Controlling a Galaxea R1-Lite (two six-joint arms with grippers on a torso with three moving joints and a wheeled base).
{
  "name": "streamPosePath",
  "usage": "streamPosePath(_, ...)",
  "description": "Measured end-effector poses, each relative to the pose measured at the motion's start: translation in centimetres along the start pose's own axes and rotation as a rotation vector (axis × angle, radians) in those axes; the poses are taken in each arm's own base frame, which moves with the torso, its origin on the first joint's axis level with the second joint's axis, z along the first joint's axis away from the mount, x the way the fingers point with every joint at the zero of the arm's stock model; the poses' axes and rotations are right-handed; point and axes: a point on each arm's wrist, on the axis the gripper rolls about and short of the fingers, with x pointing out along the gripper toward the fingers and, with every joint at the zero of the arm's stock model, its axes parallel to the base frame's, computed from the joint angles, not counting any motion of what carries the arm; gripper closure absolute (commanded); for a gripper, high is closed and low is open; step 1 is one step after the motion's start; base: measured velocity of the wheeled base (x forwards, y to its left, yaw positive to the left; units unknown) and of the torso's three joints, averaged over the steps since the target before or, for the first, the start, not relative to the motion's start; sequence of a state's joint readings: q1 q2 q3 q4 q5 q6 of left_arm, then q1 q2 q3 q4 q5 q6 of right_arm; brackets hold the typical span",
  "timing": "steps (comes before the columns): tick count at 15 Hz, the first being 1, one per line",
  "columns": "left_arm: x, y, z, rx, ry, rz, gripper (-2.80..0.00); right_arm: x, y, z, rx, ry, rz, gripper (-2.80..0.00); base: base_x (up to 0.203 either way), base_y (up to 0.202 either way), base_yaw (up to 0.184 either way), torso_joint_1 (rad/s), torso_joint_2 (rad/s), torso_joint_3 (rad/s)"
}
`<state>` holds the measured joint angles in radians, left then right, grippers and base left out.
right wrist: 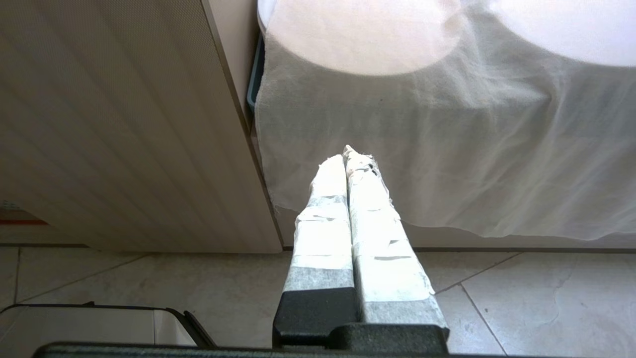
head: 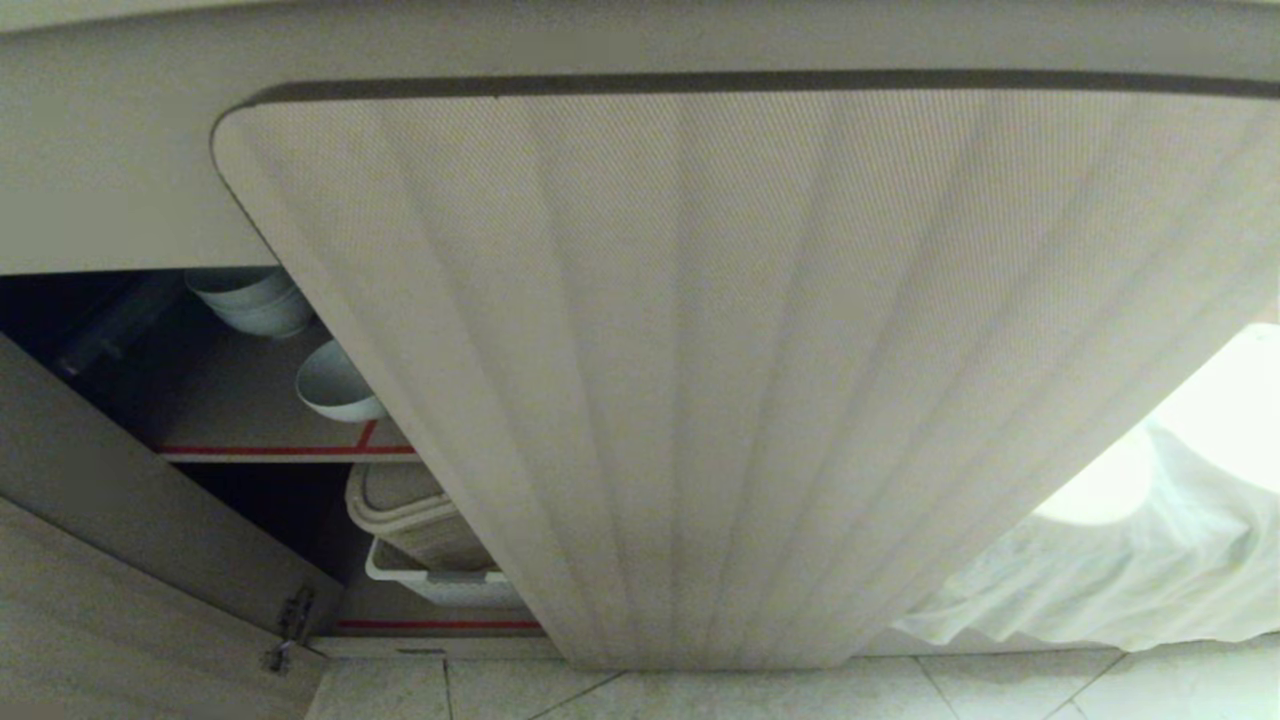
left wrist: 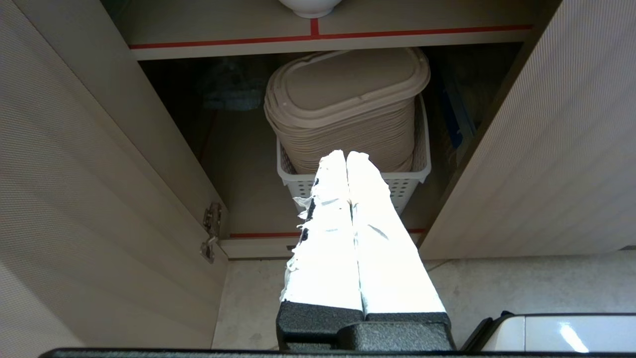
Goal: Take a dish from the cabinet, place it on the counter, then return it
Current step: Take the bowl from the cabinet
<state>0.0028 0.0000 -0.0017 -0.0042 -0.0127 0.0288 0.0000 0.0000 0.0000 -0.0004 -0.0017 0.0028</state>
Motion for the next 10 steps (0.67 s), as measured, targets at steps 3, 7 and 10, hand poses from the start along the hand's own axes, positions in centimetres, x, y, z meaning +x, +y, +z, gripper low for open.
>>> streamPosePath(3,0.0,0.0,0.0,0.0,0.0,0.001,0.0,0.0,0.0,0.0,0.0,0.0,0.0,0.0,0.0,0.0,0.0,0.0,0.0,0.0)
streamPosePath(7,0.0,0.0,0.0,0.001,0.0,0.001,0.0,0.0,0.0,0.0,0.0,0.0,0.0,0.0,0.0,0.0,0.0,0.0,0.0,0.0)
streamPosePath(10,0.0,0.0,-0.01,0.002,0.001,0.001,0.0,0.0,0.0,0.0,0.0,0.0,0.0,0.0,0.0,0.0,0.0,0.0,0.0,0.0)
